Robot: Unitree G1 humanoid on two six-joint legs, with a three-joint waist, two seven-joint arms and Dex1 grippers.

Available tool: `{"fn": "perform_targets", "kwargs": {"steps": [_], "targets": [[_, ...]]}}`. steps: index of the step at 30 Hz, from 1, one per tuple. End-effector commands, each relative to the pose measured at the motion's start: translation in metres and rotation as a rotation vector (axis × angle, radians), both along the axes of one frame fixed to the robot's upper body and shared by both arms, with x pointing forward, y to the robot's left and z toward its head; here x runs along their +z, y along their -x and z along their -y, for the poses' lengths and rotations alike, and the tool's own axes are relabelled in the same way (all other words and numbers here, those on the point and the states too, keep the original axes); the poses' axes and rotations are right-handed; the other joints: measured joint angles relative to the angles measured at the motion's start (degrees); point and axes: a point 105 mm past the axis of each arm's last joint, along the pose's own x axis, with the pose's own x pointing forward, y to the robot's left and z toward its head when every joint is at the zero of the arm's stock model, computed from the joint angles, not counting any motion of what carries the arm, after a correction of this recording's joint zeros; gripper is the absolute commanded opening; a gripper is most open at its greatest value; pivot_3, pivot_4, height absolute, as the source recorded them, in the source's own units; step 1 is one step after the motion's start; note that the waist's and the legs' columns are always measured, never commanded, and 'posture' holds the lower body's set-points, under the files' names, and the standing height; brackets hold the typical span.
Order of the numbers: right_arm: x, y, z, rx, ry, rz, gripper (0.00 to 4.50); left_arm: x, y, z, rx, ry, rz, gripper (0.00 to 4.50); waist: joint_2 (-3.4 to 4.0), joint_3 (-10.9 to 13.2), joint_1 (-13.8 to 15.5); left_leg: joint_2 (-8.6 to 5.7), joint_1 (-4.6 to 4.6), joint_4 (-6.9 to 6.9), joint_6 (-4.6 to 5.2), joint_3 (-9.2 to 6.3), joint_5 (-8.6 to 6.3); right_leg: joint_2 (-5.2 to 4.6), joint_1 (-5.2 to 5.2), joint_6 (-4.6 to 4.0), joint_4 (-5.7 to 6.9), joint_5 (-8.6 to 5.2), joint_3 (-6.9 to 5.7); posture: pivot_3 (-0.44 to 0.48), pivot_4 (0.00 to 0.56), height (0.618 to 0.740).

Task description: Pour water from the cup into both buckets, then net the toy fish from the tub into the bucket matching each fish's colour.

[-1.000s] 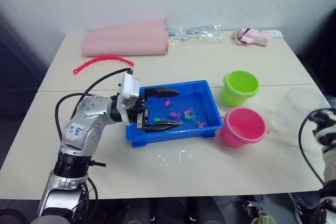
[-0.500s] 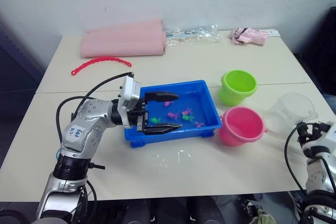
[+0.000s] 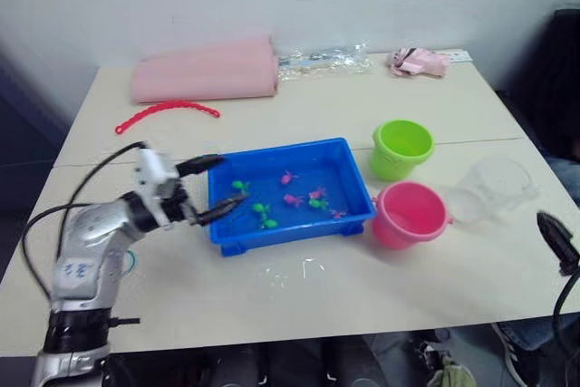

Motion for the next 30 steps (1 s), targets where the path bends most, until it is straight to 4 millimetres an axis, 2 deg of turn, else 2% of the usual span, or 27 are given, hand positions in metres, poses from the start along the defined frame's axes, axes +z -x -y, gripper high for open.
{"fn": "perform_targets", "kwargs": {"steps": [1,2,3,4,5,8,10,14,15,18,22,26,30], "targets": [[0.018,-0.004,-0.034,0.172,0.151,-0.017,4.38,0.024,0.014,-0.044,0.205,0.130,0.059,4.50,-0.18,0.1,0.2,0.06,-0.05,0.00,-0.04,-0.08,-0.02,0.00,0.00,-0.04,-0.05,-0.02,0.02,0.000,0.150,0.740],[0.027,-0.004,-0.046,0.237,0.175,0.021,4.38,0.023,0.020,-0.055,0.259,0.118,0.057,4.50,-0.20,0.1,0.2,0.08,-0.13,0.01,-0.09,-0.21,-0.02,0.00,-0.01,-0.09,-0.10,-0.05,0.07,0.000,0.150,0.740],[0.034,-0.005,-0.062,0.320,0.185,0.058,4.38,0.017,0.031,-0.078,0.355,0.097,0.044,4.50,-0.27,0.1,0.6,0.09,-0.14,0.00,-0.11,-0.22,-0.02,0.00,-0.01,-0.09,-0.12,-0.05,0.08,0.000,0.150,0.740],[0.038,-0.006,-0.075,0.381,0.190,0.070,4.38,0.011,0.040,-0.097,0.439,0.069,0.022,4.50,-0.30,0.1,1.6,0.10,-0.18,-0.03,-0.13,-0.27,-0.02,0.01,0.01,-0.10,-0.21,-0.05,0.07,0.000,0.150,0.740],[0.039,-0.007,-0.086,0.442,0.183,0.076,4.38,0.005,0.049,-0.111,0.500,0.043,0.010,4.50,-0.35,0.1,1.4,0.08,-0.22,0.01,-0.25,-0.34,0.04,0.10,0.04,-0.10,-0.30,-0.06,-0.05,0.000,0.150,0.740],[0.024,-0.003,-0.120,0.677,0.204,0.023,4.38,-0.022,0.083,-0.156,0.734,-0.008,-0.053,4.50,-0.50,0.1,1.4,0.14,-0.15,-0.01,-0.31,0.06,-0.11,0.10,-0.02,-0.09,-0.44,-0.06,-0.17,0.000,0.150,0.740],[0.019,0.000,-0.135,0.796,0.225,0.038,4.38,-0.039,0.109,-0.183,0.895,-0.027,-0.101,4.50,-0.73,0.1,1.5,0.16,-0.15,0.03,-0.02,0.08,-0.36,0.06,-0.01,-0.08,-0.51,-0.06,-0.18,0.000,0.150,0.740],[0.008,-0.002,-0.157,0.957,0.263,0.084,4.38,-0.074,0.161,-0.208,1.131,-0.017,-0.242,4.50,-1.03,0.0,1.7,0.17,-0.16,0.16,0.14,0.11,-0.60,-0.10,0.04,-0.04,-0.60,-0.03,-0.15,0.000,0.150,0.740],[0.005,-0.003,-0.164,1.000,0.254,0.096,4.38,-0.081,0.173,-0.209,1.177,-0.006,-0.274,4.50,-1.12,0.0,1.7,0.17,-0.16,0.17,0.11,0.06,-0.62,-0.15,0.06,-0.05,-0.61,-0.03,-0.11,0.000,0.150,0.740],[-0.001,-0.003,-0.176,1.085,0.247,0.106,4.38,-0.092,0.190,-0.207,1.257,0.021,-0.334,4.50,-1.18,0.0,1.9,0.19,-0.17,0.15,-0.19,-0.18,-0.78,-0.24,-0.04,-0.13,-0.78,-0.02,-0.04,0.000,0.150,0.740],[0.000,-0.008,-0.179,1.079,0.229,0.110,4.38,-0.078,0.187,-0.199,1.280,0.059,-0.317,4.50,-1.18,0.0,2.7,0.21,-0.21,0.12,-0.25,-0.30,-0.78,-0.29,-0.09,-0.24,-0.80,-0.03,-0.11,0.000,0.150,0.740],[0.001,-0.008,-0.181,1.099,0.227,0.112,4.38,-0.059,0.136,-0.163,1.141,-0.019,-0.336,4.50,-1.18,0.0,3.1,0.22,-0.22,0.11,-0.27,-0.30,-0.76,-0.29,-0.02,-0.29,-0.79,-0.03,-0.11,0.000,0.150,0.740],[0.001,-0.014,-0.181,1.086,0.220,0.126,4.38,-0.053,0.092,-0.148,1.122,-0.032,-0.427,4.50,-1.08,0.0,3.3,0.19,-0.22,0.12,-0.28,-0.31,-0.70,-0.28,0.19,-0.30,-0.74,-0.02,-0.14,0.000,0.150,0.740]]}}
